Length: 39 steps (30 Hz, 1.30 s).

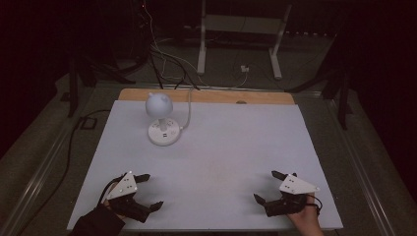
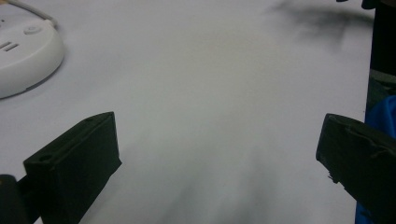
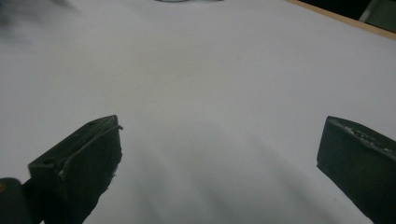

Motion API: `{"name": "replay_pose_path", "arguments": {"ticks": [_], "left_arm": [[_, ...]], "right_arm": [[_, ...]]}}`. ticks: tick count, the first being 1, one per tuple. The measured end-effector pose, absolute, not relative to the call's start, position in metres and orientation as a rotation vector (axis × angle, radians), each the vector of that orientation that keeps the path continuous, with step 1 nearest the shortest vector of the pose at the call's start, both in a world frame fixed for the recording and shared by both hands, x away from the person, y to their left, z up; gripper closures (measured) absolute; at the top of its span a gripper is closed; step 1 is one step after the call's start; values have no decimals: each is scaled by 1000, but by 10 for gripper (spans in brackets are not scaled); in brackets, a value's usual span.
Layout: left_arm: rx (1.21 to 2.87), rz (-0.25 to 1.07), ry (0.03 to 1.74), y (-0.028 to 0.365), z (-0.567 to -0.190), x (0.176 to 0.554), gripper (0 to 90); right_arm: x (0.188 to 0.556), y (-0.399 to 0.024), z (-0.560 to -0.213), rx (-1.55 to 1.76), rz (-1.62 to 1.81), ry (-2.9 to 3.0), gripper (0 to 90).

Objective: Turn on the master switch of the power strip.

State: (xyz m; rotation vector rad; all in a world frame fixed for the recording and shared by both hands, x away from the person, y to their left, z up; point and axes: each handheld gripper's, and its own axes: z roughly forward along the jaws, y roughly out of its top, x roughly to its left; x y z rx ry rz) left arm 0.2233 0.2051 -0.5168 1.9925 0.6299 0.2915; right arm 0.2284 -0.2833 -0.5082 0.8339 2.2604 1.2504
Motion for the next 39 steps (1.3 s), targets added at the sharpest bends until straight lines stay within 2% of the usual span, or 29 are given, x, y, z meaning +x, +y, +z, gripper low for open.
{"name": "replay_pose_path", "arguments": {"ticks": [16,39], "left_arm": [[2033,299,584,201,-515,220,0],[2043,222,530,191,-505,219,0]], "right_arm": [[225,-281,-506,830,1242,2246,0],[223,-282,-502,855,1280,2222,0]]}}
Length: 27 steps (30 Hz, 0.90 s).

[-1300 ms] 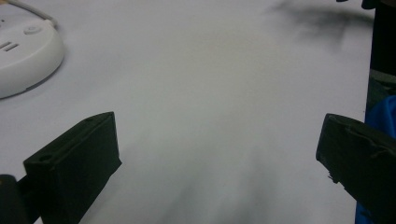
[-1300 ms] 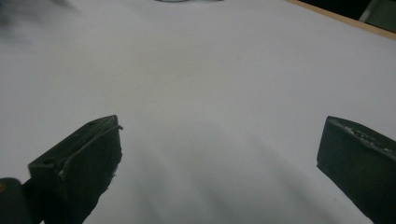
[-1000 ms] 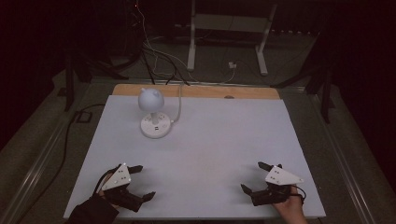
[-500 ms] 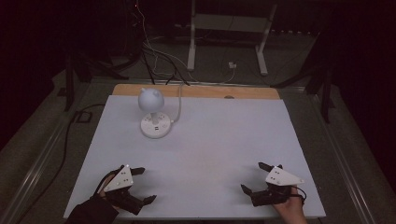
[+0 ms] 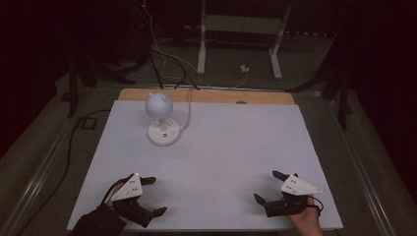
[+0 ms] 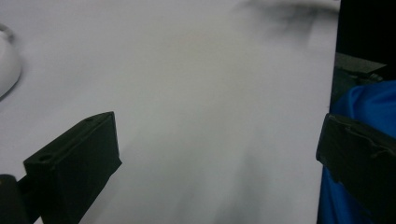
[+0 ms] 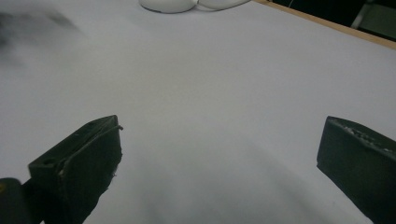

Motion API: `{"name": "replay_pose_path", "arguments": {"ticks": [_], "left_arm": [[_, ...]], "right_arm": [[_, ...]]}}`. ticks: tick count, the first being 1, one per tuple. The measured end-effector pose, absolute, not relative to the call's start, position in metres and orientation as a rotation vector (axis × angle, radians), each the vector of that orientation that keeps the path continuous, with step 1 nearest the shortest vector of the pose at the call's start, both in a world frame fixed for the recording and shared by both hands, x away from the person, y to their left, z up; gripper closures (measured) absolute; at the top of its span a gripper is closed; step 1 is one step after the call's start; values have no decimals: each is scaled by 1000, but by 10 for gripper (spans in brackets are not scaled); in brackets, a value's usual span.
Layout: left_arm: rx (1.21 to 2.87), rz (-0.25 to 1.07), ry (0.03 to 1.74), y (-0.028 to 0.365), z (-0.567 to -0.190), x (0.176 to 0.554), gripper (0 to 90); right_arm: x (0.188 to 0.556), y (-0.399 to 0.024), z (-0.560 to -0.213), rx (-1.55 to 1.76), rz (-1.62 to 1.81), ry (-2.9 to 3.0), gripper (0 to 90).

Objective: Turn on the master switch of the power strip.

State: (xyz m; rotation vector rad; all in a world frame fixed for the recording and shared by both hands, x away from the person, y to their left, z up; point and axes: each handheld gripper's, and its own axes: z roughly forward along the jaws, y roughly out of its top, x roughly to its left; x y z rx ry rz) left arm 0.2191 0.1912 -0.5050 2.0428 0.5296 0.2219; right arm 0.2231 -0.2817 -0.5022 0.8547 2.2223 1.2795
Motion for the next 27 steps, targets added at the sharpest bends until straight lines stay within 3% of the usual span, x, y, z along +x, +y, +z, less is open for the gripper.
{"name": "replay_pose_path", "arguments": {"ticks": [27], "left_arm": [[2017,197,486,178,-473,239,0]], "right_arm": [[222,-281,-500,852,1330,2209,0]]}}
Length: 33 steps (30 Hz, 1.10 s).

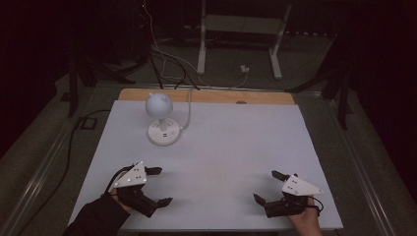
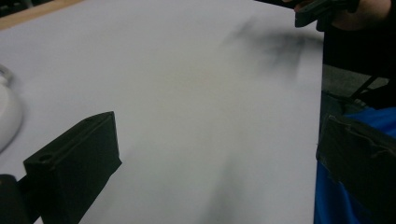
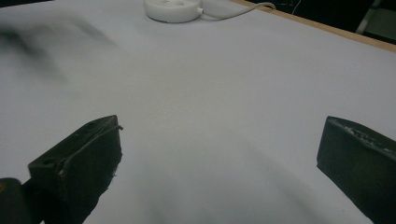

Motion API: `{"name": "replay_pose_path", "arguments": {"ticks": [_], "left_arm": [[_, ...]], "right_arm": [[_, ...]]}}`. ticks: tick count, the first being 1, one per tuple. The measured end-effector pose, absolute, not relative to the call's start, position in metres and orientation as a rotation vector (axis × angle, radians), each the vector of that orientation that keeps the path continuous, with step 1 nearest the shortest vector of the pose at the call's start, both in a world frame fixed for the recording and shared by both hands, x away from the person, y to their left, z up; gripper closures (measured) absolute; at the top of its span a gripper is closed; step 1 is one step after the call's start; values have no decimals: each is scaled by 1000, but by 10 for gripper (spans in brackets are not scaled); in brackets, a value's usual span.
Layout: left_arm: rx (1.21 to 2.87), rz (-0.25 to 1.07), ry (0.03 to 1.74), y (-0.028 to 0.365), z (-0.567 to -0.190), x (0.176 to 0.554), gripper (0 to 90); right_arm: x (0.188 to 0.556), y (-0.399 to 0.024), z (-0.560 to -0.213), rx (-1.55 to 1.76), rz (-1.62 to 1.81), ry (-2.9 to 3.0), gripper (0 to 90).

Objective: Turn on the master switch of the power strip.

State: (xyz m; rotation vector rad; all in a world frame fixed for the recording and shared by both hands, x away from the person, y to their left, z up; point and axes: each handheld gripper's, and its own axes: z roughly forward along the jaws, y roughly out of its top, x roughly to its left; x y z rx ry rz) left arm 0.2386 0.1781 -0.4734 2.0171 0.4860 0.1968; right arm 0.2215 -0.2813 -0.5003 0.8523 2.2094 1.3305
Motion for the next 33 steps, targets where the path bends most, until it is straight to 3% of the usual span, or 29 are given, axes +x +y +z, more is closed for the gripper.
{"name": "replay_pose_path", "arguments": {"ticks": [24,33], "left_arm": [[2000,210,520,164,-458,272,0],[1972,277,628,160,-460,292,0]], "right_arm": [[222,-283,-500,864,1352,2200,0],[222,-283,-501,868,1352,2209,0]]}}
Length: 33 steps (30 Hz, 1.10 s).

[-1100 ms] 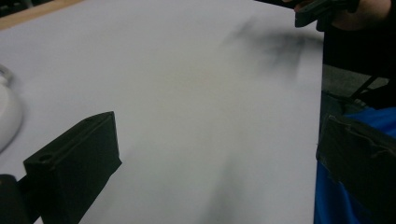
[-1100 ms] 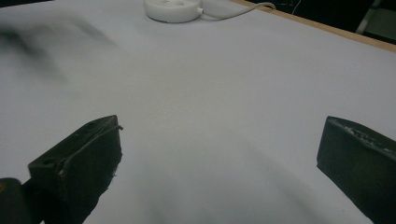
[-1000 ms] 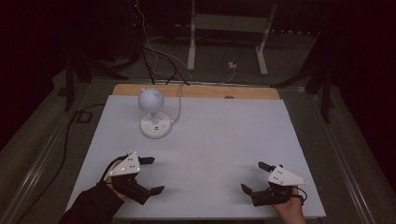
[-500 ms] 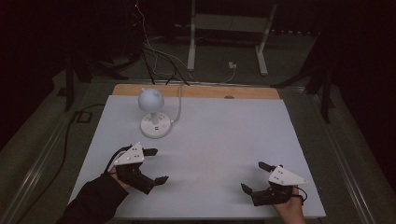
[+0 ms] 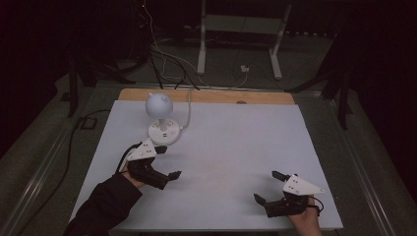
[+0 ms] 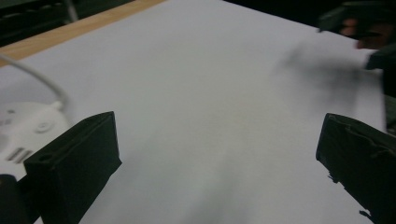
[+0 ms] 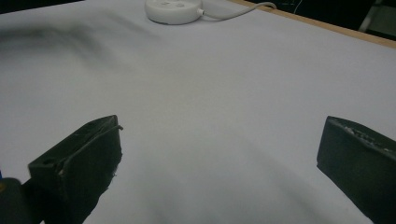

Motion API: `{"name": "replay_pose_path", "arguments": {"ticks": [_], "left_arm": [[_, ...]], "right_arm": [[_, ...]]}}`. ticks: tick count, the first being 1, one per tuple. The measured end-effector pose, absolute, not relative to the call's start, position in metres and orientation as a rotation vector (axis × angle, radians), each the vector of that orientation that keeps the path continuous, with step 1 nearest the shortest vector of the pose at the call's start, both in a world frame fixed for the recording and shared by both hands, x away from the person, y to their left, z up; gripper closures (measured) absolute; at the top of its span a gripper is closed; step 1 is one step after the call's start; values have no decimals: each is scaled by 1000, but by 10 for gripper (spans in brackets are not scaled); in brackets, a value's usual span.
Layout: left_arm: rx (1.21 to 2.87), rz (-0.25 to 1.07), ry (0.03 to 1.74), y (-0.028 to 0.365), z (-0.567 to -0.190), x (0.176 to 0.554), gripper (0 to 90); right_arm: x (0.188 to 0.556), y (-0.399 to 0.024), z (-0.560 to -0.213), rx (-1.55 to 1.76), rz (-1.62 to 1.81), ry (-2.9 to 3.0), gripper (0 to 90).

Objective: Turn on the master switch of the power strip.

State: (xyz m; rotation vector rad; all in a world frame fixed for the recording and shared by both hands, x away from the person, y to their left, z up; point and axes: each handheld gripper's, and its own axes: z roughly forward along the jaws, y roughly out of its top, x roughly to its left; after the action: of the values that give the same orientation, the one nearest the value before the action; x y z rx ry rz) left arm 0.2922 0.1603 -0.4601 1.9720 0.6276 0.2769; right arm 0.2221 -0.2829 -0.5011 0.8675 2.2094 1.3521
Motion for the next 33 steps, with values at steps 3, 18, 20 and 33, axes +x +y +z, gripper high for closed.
{"name": "replay_pose_path", "arguments": {"ticks": [3,18,20,33], "left_arm": [[1952,292,646,159,-460,297,0],[1917,349,715,152,-456,319,1],[1915,340,723,151,-458,322,0],[1883,412,781,136,-462,340,1]], "right_arm": [[222,-283,-501,869,1352,2210,0],[222,-283,-501,874,1364,2208,0],[222,-283,-500,871,1367,2207,0],[221,-283,-500,869,1370,2211,0]]}}
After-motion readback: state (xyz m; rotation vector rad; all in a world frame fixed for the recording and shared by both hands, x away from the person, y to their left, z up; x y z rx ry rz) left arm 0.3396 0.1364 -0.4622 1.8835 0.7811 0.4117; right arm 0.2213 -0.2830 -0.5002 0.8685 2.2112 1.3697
